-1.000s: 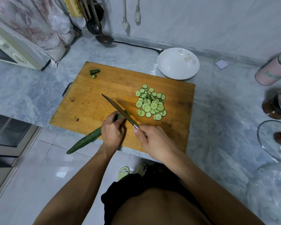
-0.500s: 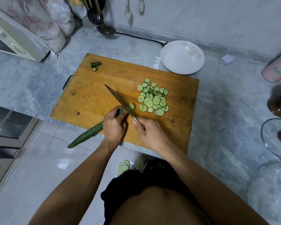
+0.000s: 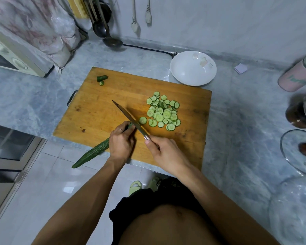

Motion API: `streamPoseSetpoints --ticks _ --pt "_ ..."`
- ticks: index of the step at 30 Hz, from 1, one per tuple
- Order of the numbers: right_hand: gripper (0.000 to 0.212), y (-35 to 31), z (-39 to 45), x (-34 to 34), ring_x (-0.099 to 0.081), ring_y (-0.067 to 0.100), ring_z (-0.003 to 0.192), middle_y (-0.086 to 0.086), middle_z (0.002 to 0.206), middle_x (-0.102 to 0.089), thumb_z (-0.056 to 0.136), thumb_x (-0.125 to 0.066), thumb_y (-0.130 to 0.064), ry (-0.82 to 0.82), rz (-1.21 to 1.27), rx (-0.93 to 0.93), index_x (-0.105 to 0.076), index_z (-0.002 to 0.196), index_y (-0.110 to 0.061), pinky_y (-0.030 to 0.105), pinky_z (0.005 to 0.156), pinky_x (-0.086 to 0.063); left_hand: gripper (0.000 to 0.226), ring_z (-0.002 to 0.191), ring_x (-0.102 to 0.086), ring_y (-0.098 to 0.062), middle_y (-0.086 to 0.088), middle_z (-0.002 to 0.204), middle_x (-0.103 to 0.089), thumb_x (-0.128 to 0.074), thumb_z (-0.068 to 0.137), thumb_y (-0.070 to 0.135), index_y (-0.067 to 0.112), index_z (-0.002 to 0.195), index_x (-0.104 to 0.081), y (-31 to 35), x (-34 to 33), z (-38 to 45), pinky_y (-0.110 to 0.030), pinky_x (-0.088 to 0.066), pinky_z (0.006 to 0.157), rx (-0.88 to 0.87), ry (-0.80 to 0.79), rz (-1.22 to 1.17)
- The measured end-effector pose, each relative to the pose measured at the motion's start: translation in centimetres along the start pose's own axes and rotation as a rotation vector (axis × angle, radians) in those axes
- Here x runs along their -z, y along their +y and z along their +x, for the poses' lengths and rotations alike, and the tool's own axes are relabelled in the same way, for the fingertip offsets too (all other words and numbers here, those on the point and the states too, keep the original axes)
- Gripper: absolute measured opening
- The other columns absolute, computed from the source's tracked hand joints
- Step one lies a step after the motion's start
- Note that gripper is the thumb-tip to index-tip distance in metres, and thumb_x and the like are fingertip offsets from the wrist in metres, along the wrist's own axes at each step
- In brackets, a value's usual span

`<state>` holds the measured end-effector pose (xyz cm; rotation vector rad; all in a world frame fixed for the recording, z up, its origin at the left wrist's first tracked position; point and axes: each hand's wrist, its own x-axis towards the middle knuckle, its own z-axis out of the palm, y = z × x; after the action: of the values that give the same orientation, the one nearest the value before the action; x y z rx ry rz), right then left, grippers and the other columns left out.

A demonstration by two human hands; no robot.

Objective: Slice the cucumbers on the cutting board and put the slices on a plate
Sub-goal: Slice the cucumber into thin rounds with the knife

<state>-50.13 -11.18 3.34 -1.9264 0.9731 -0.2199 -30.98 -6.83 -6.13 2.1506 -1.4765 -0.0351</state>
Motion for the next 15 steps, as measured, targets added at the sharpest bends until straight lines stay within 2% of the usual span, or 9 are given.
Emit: streamPoseSetpoints --ticks 3,6,15 --pt "0.028 -0.6 -0.6 0.1 -0.042 0.019 0.063 -0.003 0.061 -0.044 0.104 -0.043 -0.043 0.003 0.003 0.006 -0.055 0.088 -0.024 0.041 0.061 -0.045 0.035 0.089 -0.063 -0.030 -0.006 0.113 -0.069 -0.066 0.072 -0.007 0.012 0.100 -0.076 0.2 0.1 -0.1 -0.029 -0.048 0.060 -0.014 0.004 -0.008" --pt "0.031 -1.1 -1.1 0.1 -0.043 0.021 0.060 -0.002 0.059 -0.045 0.104 -0.044 -0.041 0.011 0.015 0.019 -0.059 0.089 -0.018 0.042 0.060 -0.044 0.036 0.087 -0.065 -0.032 -0.008 0.111 -0.070 -0.066 0.069 -0.010 0.011 0.097 -0.077 0.2 0.1 -0.1 -0.030 -0.049 0.059 0.000 0.013 -0.015" --pt "0.029 -1.4 -0.9 -0.1 -0.042 0.019 0.057 -0.005 0.058 -0.044 0.104 -0.045 -0.040 0.016 -0.014 0.032 -0.057 0.087 -0.019 0.037 0.056 -0.039 0.036 0.088 -0.063 -0.030 -0.007 0.109 -0.070 -0.066 0.070 -0.012 0.010 0.097 -0.076 0.8 0.6 -0.2 -0.024 -0.042 0.060 -0.007 0.019 -0.049"
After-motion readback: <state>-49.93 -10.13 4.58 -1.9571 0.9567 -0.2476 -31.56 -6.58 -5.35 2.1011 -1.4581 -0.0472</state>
